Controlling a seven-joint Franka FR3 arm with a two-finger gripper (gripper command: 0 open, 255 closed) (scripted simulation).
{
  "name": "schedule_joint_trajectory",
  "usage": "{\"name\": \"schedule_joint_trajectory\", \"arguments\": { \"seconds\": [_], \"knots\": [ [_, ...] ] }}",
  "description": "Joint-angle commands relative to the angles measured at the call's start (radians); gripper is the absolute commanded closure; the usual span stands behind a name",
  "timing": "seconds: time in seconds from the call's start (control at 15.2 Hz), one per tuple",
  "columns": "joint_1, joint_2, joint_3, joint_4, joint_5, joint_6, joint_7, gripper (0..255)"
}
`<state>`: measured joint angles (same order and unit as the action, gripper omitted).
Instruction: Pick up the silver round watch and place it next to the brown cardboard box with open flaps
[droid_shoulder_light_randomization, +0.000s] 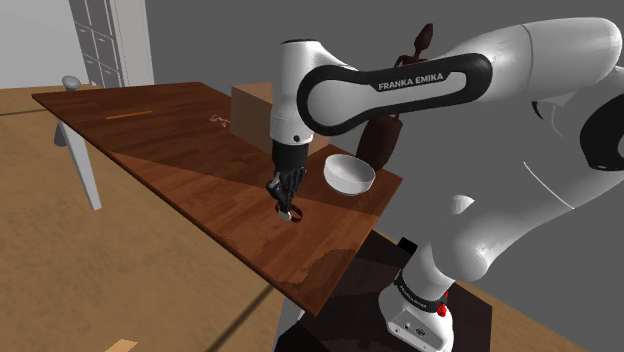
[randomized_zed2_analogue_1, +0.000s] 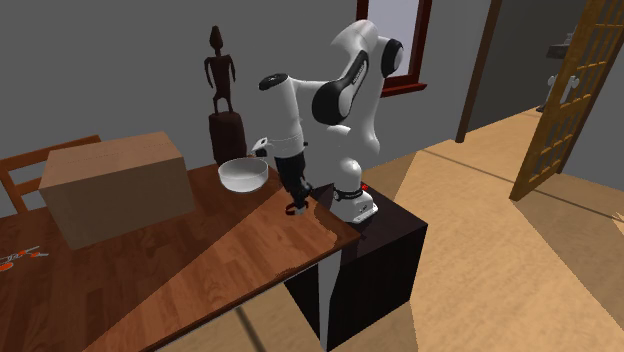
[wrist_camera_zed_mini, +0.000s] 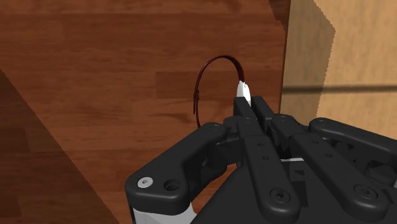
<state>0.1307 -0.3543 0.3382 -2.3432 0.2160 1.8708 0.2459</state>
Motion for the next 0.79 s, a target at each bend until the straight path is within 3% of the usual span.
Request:
{"name": "schedule_joint_trajectory", "arguments": {
  "seconds": [0.0,0.73],
  "knots": [
    [-0.001,-0.007,-0.005,0.024,-0.002,-0.031,0.0,255],
    [-0.006,-0.03,-0.021,0.152,-0.01,-0.182,0.011,255]
  ]
}}
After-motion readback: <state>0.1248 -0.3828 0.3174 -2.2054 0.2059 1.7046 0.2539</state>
